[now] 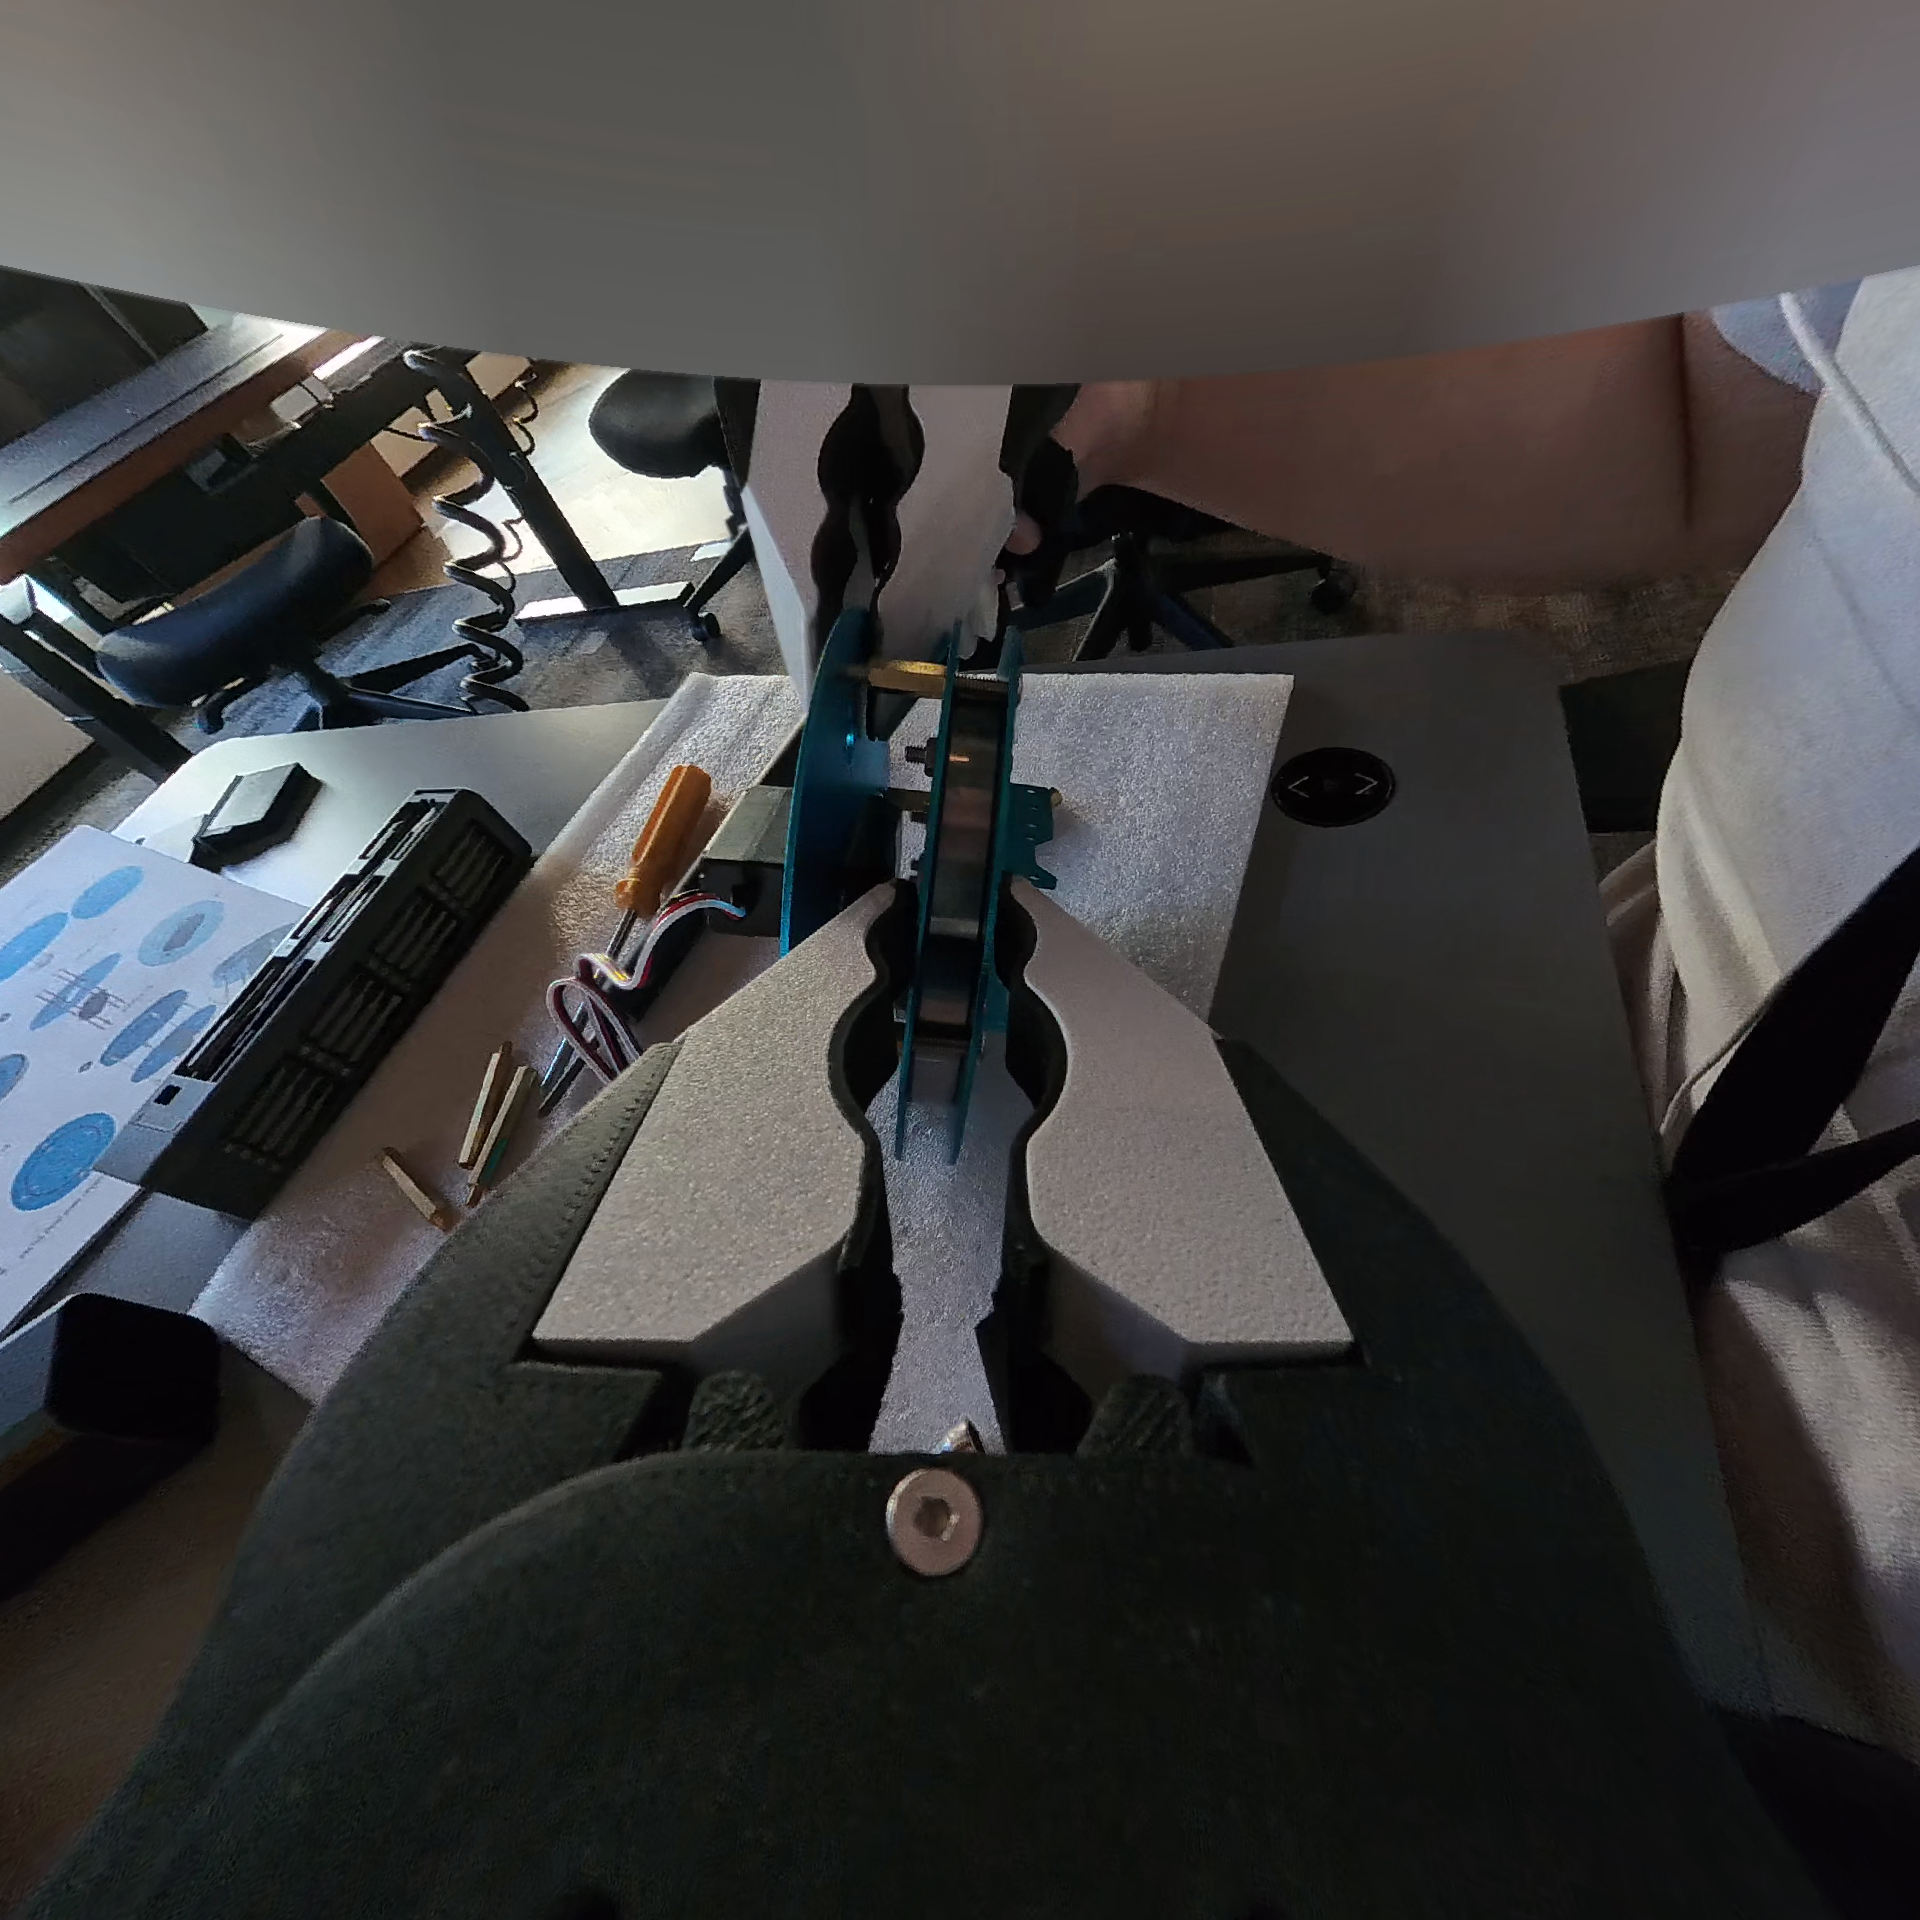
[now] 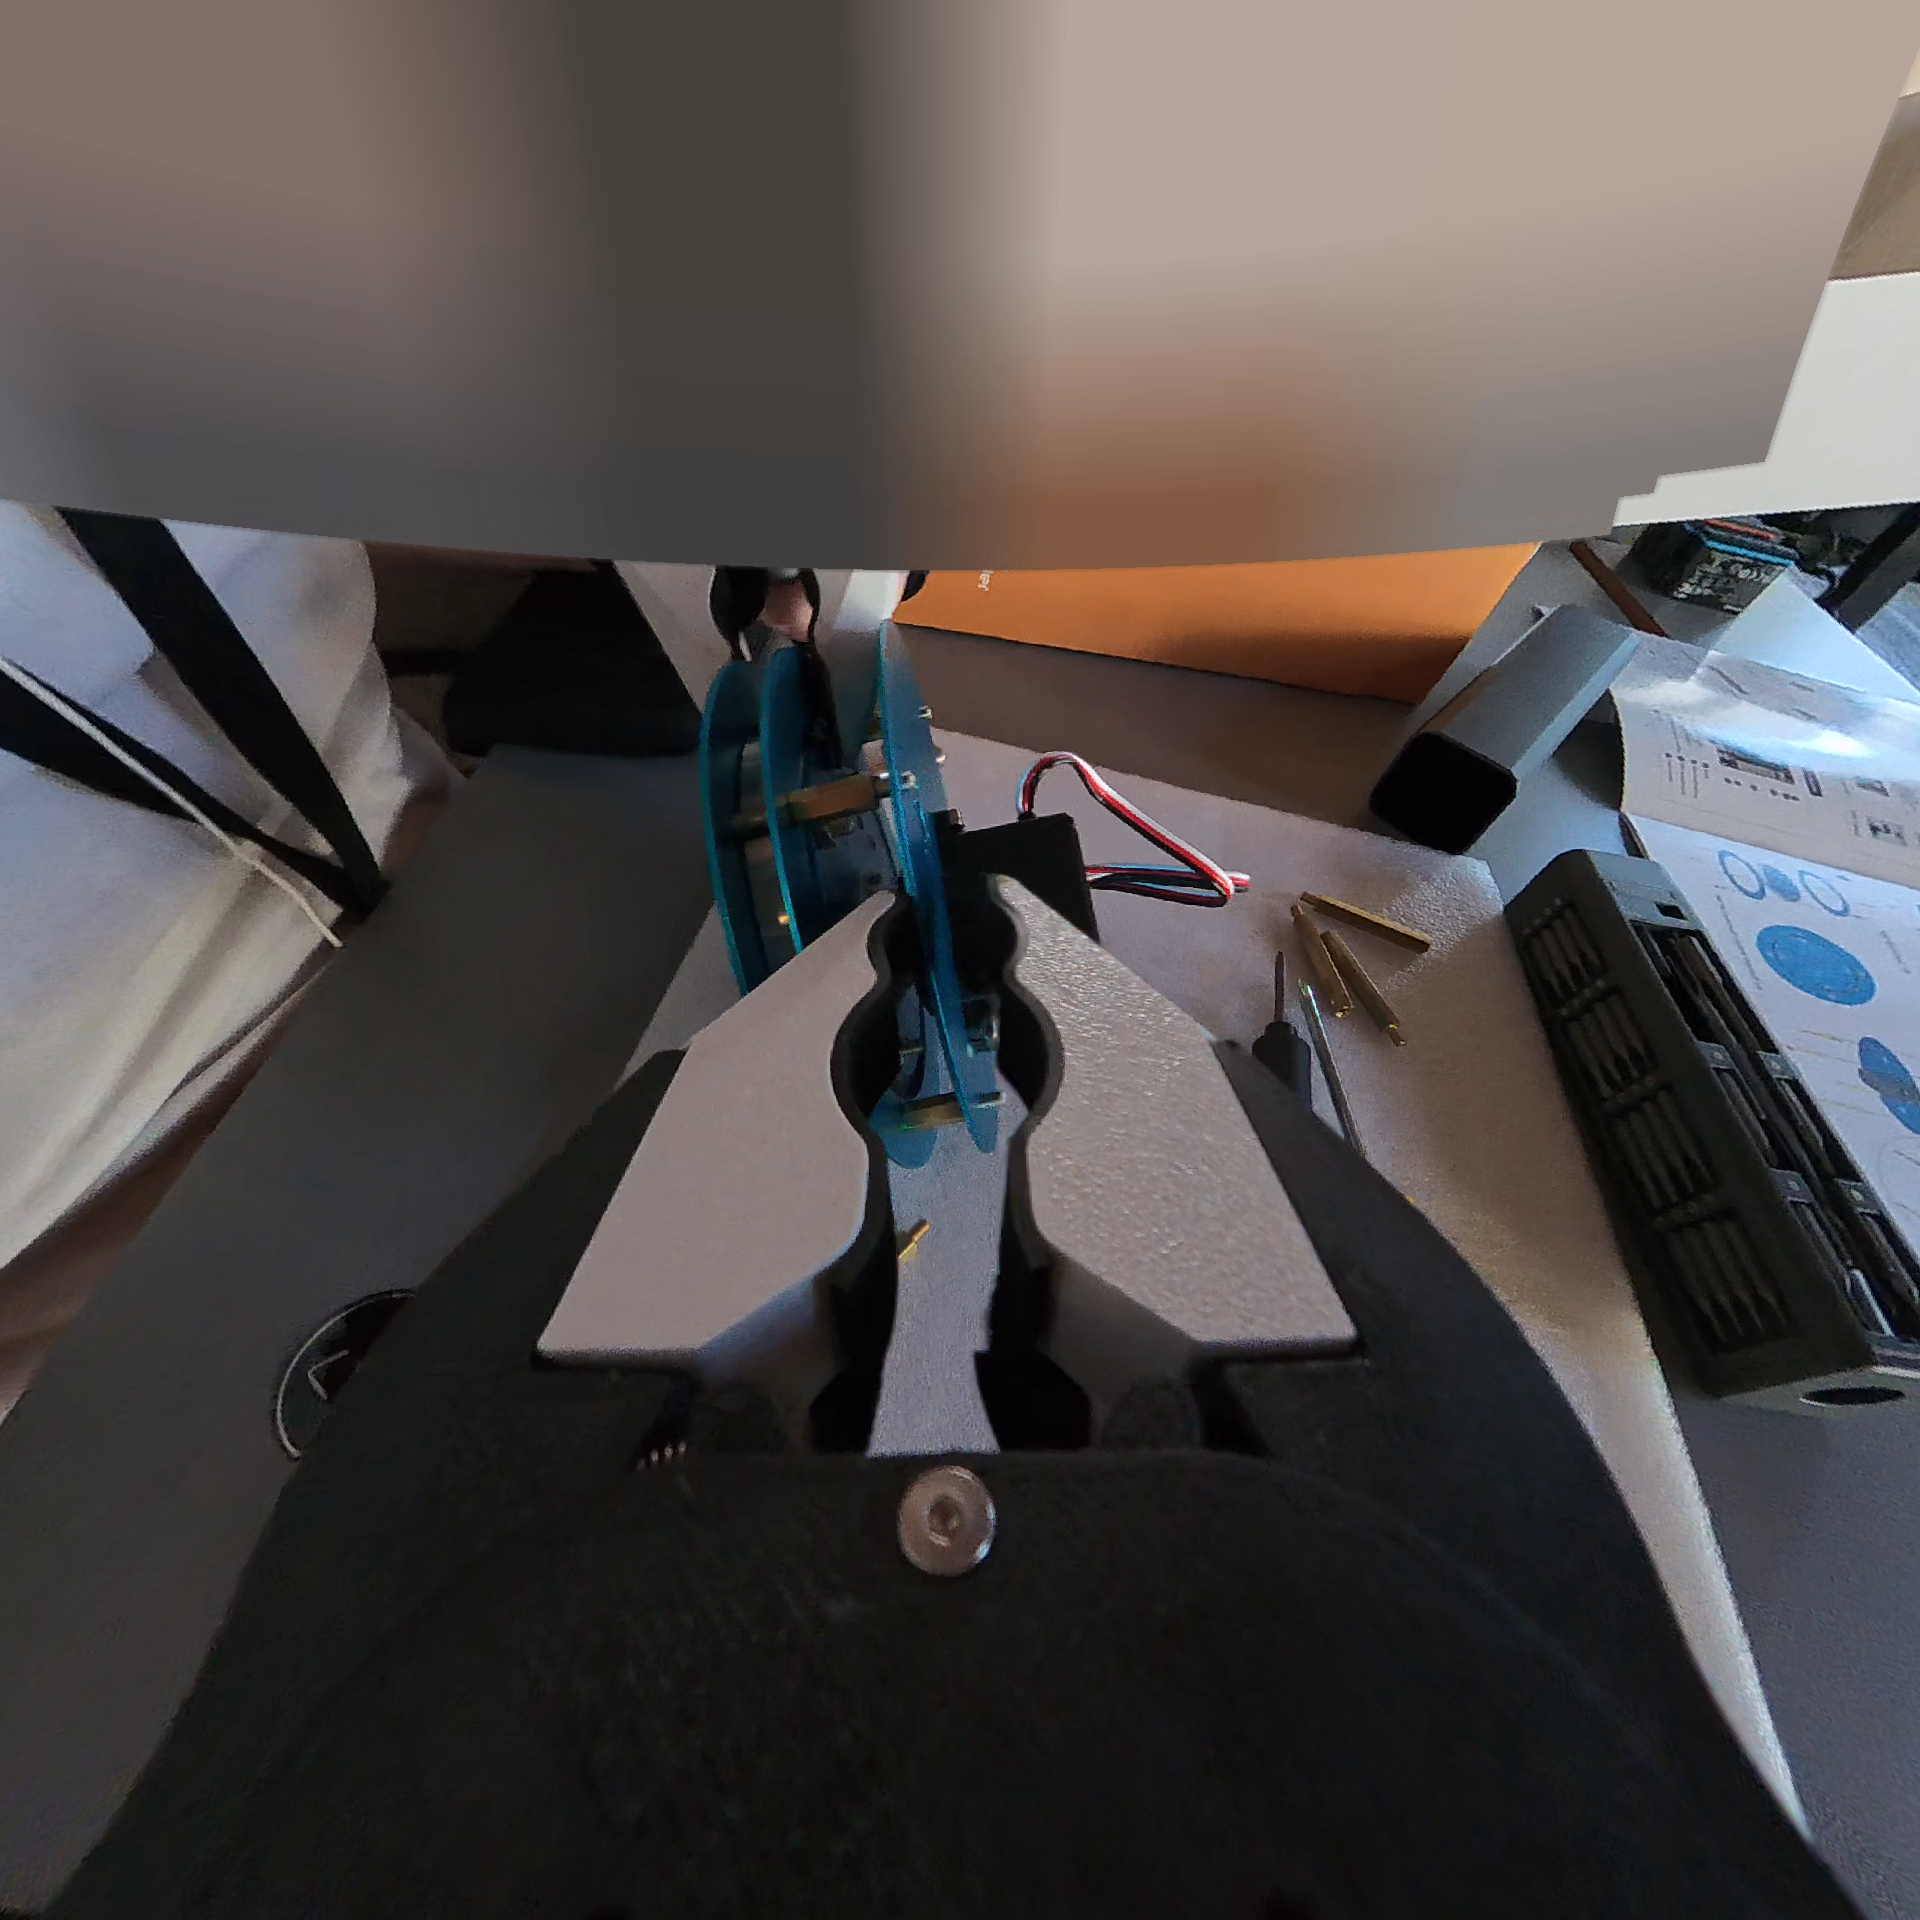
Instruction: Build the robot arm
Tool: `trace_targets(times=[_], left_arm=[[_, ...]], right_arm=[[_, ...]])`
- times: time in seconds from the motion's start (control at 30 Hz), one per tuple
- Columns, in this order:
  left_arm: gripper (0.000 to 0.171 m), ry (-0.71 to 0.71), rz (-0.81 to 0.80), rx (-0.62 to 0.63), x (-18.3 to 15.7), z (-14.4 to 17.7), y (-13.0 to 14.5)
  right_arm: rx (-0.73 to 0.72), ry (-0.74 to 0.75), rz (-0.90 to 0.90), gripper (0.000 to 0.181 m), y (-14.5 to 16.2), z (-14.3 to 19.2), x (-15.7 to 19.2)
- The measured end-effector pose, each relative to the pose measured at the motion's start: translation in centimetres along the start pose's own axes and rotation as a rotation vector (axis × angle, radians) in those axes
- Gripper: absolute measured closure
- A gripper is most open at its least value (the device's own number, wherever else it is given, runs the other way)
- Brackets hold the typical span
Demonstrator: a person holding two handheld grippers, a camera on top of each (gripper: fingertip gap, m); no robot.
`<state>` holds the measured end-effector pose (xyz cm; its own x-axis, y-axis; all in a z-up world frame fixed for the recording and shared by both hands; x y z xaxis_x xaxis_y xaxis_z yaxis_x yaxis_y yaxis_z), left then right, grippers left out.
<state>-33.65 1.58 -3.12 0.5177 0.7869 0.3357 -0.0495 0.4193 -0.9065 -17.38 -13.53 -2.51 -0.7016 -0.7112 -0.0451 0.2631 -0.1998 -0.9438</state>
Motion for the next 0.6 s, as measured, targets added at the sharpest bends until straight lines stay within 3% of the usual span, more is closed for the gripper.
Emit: trace_targets(times=[0.1, 0.3, 0.43, 0.53, 0.6], left_arm=[[0.158, -0.003, 0.024, 0.0, 0.0, 0.1, 0.1], [0.159, -0.027, 0.066, 0.012, 0.3, 0.4, 0.5], [0.159, -0.046, 0.066, 0.022, 0.0, 0.5, 0.4], [0.159, -0.08, 0.059, 0.037, -0.6, 0.5, 0.1], [0.159, -0.109, 0.054, 0.054, -1.1, 0.5, -0.1]], right_arm=[[-0.082, -0.016, -0.032, 0.158, -0.4, 0.6, 0.0], [-0.384, 0.024, -0.252, 0.155, -1.8, 4.0, -1.2], [-0.269, 0.147, -0.212, 0.145, -1.9, 3.0, 0.8], [-0.11, 0.341, -0.144, 0.136, -1.2, 0.9, 3.7], [-0.123, 0.48, -0.066, 0.137, -1.3, -0.1, 6.1]])
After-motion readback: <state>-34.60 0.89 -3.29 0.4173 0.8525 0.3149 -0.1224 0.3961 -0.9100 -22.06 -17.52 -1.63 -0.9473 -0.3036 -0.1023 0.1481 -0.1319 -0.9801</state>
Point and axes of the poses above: each gripper's, where its closed fingertips meet, z back along the fingers, y out of its underside, x = y × z across the jaws, the point moved 10 cm from there along z, back along the fingers, and after that the axes turned 14 degrees about -y, right-handed, at the moved point
